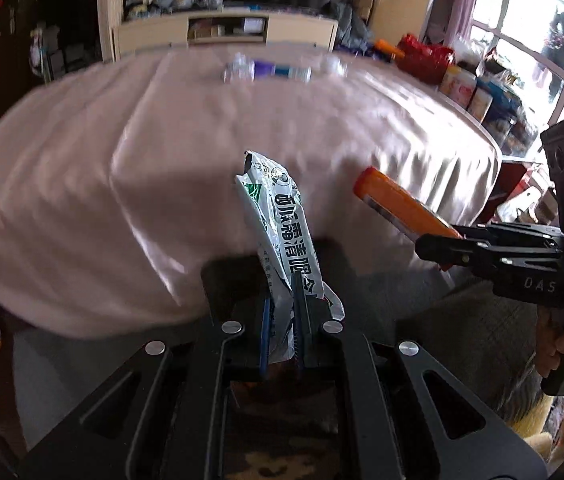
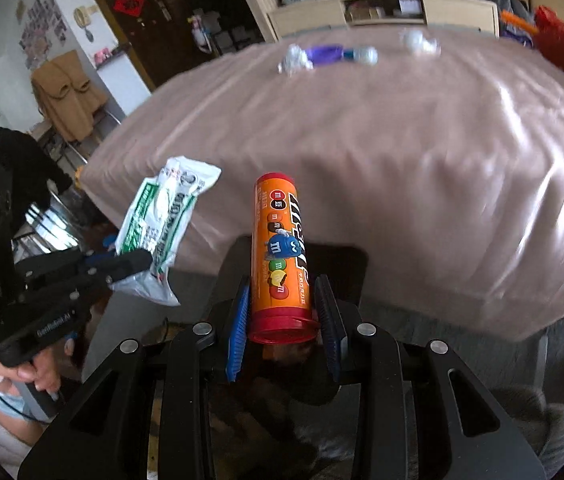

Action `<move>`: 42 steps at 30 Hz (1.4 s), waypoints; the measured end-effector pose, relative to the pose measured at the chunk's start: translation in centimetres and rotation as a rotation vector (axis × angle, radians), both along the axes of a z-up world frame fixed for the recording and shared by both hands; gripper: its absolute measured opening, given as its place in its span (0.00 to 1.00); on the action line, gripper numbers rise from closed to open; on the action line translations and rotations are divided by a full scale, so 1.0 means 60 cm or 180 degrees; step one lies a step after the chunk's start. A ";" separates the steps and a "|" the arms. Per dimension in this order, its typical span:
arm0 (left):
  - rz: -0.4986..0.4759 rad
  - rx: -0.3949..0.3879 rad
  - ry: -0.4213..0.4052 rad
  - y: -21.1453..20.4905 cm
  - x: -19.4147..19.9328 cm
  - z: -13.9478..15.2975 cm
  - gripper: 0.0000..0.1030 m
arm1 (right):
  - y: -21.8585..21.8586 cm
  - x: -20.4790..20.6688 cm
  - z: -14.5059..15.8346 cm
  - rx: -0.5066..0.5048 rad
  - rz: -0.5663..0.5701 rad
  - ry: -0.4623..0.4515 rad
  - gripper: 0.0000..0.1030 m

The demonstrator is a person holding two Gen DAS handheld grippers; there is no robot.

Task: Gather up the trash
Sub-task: 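Carry the wrapper and M&M's tube down into the black bin and open both tools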

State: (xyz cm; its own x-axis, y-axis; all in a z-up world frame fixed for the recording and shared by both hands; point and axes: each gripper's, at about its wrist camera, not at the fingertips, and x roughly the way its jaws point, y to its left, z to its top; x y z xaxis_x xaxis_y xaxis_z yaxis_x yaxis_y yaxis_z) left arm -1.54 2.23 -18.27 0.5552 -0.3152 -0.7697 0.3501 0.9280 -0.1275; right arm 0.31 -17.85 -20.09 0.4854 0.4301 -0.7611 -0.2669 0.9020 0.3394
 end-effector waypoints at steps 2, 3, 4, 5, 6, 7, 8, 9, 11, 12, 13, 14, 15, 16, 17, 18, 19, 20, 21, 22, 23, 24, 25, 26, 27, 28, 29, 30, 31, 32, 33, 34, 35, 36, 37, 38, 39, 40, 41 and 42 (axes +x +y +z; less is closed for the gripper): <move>0.0012 0.0005 0.0113 0.002 -0.003 -0.027 0.08 | 0.010 0.000 -0.023 -0.0035 -0.0001 0.0102 0.32; 0.0011 0.0005 0.0165 0.002 -0.004 -0.038 0.08 | 0.014 -0.002 -0.028 -0.0046 -0.0001 0.0138 0.32; 0.0011 0.0006 0.0217 0.003 -0.005 -0.050 0.08 | 0.017 -0.003 -0.038 -0.0060 -0.0001 0.0185 0.32; 0.0011 0.0010 0.0260 0.003 -0.006 -0.062 0.08 | 0.021 -0.002 -0.051 -0.0073 -0.0004 0.0253 0.32; 0.0010 0.0011 0.0297 0.005 -0.006 -0.071 0.08 | 0.023 -0.005 -0.060 -0.0080 -0.0012 0.0296 0.32; 0.0009 0.0011 0.0344 0.006 -0.006 -0.081 0.08 | 0.026 -0.005 -0.071 -0.0091 -0.0014 0.0355 0.32; 0.0007 0.0015 0.0392 0.005 -0.005 -0.092 0.08 | 0.028 -0.004 -0.082 -0.0100 -0.0019 0.0405 0.32; 0.0002 0.0022 0.0436 0.003 -0.003 -0.102 0.08 | 0.029 -0.001 -0.093 -0.0106 -0.0034 0.0462 0.32; -0.0006 0.0030 0.0512 0.000 -0.001 -0.120 0.08 | 0.030 0.001 -0.108 -0.0115 -0.0072 0.0532 0.32; -0.0005 0.0029 0.0548 0.000 0.002 -0.128 0.08 | 0.030 0.006 -0.115 -0.0113 -0.0089 0.0566 0.32; -0.0002 0.0027 0.0576 0.000 0.005 -0.135 0.08 | 0.032 0.010 -0.118 -0.0114 -0.0095 0.0587 0.32; 0.0003 0.0021 0.0607 0.001 0.008 -0.142 0.08 | 0.035 0.013 -0.123 -0.0114 -0.0100 0.0609 0.32; 0.0008 0.0017 0.0628 0.002 0.010 -0.147 0.08 | 0.037 0.014 -0.126 -0.0111 -0.0101 0.0622 0.32; 0.0013 0.0015 0.0645 0.002 0.013 -0.151 0.08 | 0.038 0.018 -0.129 -0.0100 -0.0099 0.0635 0.32; 0.0014 0.0013 0.0654 0.002 0.014 -0.152 0.08 | 0.039 0.021 -0.129 -0.0080 -0.0098 0.0645 0.32; 0.0010 0.0012 0.0665 0.003 0.015 -0.154 0.08 | 0.041 0.022 -0.131 -0.0060 -0.0099 0.0655 0.33; 0.0002 0.0012 0.0680 0.004 0.017 -0.156 0.08 | 0.042 0.025 -0.129 -0.0050 -0.0106 0.0660 0.34; -0.0001 0.0013 0.0696 -0.001 0.019 -0.155 0.09 | 0.043 0.027 -0.129 -0.0046 -0.0122 0.0654 0.34; 0.0008 0.0008 0.0710 -0.001 0.020 -0.156 0.10 | 0.041 0.029 -0.129 -0.0046 -0.0132 0.0656 0.34; 0.0019 -0.0006 0.0720 0.000 0.021 -0.157 0.11 | 0.041 0.032 -0.128 -0.0043 -0.0139 0.0662 0.37; 0.0037 0.0004 0.0731 0.001 0.023 -0.159 0.14 | 0.040 0.034 -0.128 -0.0036 -0.0150 0.0667 0.41; 0.0046 0.0009 0.0735 0.001 0.025 -0.159 0.15 | 0.040 0.034 -0.129 -0.0041 -0.0162 0.0665 0.51; 0.0057 0.0009 0.0743 0.002 0.026 -0.159 0.18 | 0.039 0.035 -0.131 -0.0044 -0.0178 0.0660 0.57; 0.0064 0.0010 0.0743 0.004 0.026 -0.158 0.20 | 0.037 0.034 -0.130 -0.0041 -0.0191 0.0658 0.58; 0.0074 0.0013 0.0739 0.006 0.025 -0.157 0.22 | 0.042 0.036 -0.131 -0.0038 -0.0200 0.0657 0.58; 0.0084 0.0013 0.0733 0.008 0.025 -0.154 0.27 | 0.041 0.036 -0.130 -0.0034 -0.0213 0.0654 0.58; 0.0092 0.0012 0.0724 0.009 0.025 -0.152 0.33 | 0.039 0.037 -0.129 -0.0036 -0.0226 0.0649 0.58; 0.0103 0.0017 0.0712 0.011 0.024 -0.148 0.35 | 0.036 0.038 -0.125 -0.0041 -0.0242 0.0634 0.59; 0.0119 0.0031 0.0694 0.014 0.024 -0.144 0.41 | 0.033 0.037 -0.121 -0.0053 -0.0257 0.0617 0.60; 0.0130 0.0044 0.0674 0.018 0.025 -0.140 0.44 | 0.028 0.038 -0.117 -0.0067 -0.0266 0.0599 0.61; 0.0142 0.0063 0.0644 0.020 0.025 -0.134 0.51 | 0.024 0.037 -0.112 -0.0098 -0.0280 0.0568 0.63; 0.0156 0.0090 0.0603 0.022 0.024 -0.126 0.58 | 0.021 0.036 -0.106 -0.0134 -0.0297 0.0537 0.68; 0.0166 0.0102 0.0576 0.022 0.024 -0.120 0.65 | 0.019 0.035 -0.102 -0.0155 -0.0307 0.0516 0.70; 0.0173 0.0115 0.0534 0.024 0.024 -0.111 0.68 | 0.017 0.036 -0.095 -0.0186 -0.0316 0.0487 0.75; 0.0177 0.0124 0.0490 0.024 0.024 -0.101 0.73 | 0.015 0.036 -0.089 -0.0205 -0.0320 0.0464 0.79; 0.0182 0.0129 0.0459 0.027 0.026 -0.093 0.78 | 0.011 0.037 -0.082 -0.0216 -0.0321 0.0436 0.81; 0.0191 0.0133 0.0417 0.030 0.028 -0.083 0.80 | 0.007 0.037 -0.074 -0.0219 -0.0326 0.0404 0.83; 0.0205 0.0136 0.0364 0.033 0.029 -0.070 0.83 | 0.004 0.037 -0.068 -0.0215 -0.0333 0.0378 0.85; 0.0216 0.0139 0.0329 0.035 0.030 -0.061 0.85 | 0.000 0.038 -0.060 -0.0209 -0.0342 0.0346 0.86; 0.0228 0.0142 0.0283 0.039 0.031 -0.049 0.87 | -0.008 0.041 -0.048 -0.0202 -0.0357 0.0297 0.87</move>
State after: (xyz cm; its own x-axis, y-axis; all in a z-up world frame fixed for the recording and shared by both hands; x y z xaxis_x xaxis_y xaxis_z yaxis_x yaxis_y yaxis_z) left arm 0.35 4.55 -21.20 0.5040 -0.2414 -0.8293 0.2718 0.9557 -0.1130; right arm 2.76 -18.31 -22.98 0.4536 0.3268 -0.8291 -0.1334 0.9448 0.2994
